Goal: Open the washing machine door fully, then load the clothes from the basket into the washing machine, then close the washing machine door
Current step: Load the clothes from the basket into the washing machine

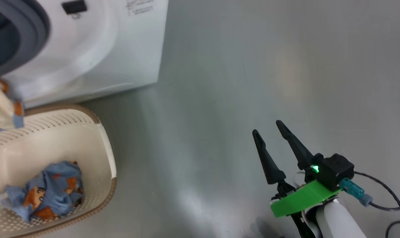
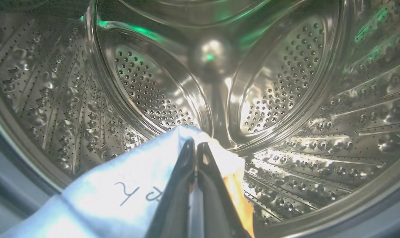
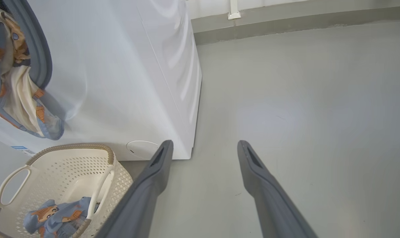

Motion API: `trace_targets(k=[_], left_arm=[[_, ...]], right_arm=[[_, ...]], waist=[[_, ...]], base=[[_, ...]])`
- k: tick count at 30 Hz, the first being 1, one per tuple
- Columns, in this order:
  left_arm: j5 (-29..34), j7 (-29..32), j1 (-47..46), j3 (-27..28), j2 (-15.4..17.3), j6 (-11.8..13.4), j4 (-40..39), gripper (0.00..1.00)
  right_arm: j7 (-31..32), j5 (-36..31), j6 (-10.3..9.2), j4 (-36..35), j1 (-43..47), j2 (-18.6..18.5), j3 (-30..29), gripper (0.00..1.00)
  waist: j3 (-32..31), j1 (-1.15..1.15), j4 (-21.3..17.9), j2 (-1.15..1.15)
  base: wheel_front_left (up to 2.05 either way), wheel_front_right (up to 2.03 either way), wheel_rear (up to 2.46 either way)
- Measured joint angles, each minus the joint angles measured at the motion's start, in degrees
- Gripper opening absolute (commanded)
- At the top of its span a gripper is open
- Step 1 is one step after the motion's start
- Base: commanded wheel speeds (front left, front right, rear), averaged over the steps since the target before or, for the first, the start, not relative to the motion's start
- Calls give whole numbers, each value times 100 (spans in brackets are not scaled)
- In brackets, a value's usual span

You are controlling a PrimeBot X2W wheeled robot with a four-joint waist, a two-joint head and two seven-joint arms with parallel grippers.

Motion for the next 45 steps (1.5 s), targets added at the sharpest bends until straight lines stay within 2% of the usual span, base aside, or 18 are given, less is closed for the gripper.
trace_targets(k=[5,16,25,32,35,36,37,38,39,40,41,45], left_arm=[[13,0,-755,80,222,-63,100,0],[67,0,-1584,62,454,-162,91,0],[196,-1,-2162,-119,516,-181,185,0],[269,-1,-2158,-263,489,-197,877,0],[355,-1,-2136,-263,491,-97,1016,0],[388,-1,-2118,-277,491,-92,1085,7],[416,-1,-2100,-280,491,-48,1177,7],[422,-1,-2090,-282,489,-12,1261,49],[432,-1,-2069,-288,490,8,1311,49],[456,-1,-2042,-287,489,51,1354,81],[482,-1,-2020,-283,487,104,1410,100],[525,-1,-1880,-278,404,298,1646,100]], right_arm=[[0,1,0,-82,-217,1,98,100],[0,-15,0,-93,-318,2,176,100],[0,-58,0,-132,-307,2,96,100],[0,-67,0,-89,-309,3,102,100],[0,-66,0,-56,-315,3,102,100],[0,-66,0,-44,-315,2,102,100],[0,-66,0,-30,-315,2,105,100],[0,-66,0,-16,-315,2,107,100],[0,-66,0,0,-317,2,109,100],[0,-66,0,14,-320,2,110,100],[0,-64,0,23,-320,2,112,100],[0,-48,0,86,-320,2,111,100]], waist=[[480,0,-76,0],[1025,0,-174,0],[1184,-1,-189,0],[1143,-1,-101,0],[1062,-1,-73,0],[1032,-1,-64,0],[997,-1,-54,0],[964,-1,-43,0],[929,-1,-31,0],[893,-1,-18,0],[857,-1,-5,0],[698,-1,53,0]], base=[[0,0,0],[0,0,0],[0,0,0],[0,0,0],[0,0,0],[0,0,0],[0,0,0],[0,0,0],[0,0,0],[0,0,0],[0,0,0],[0,0,0]])
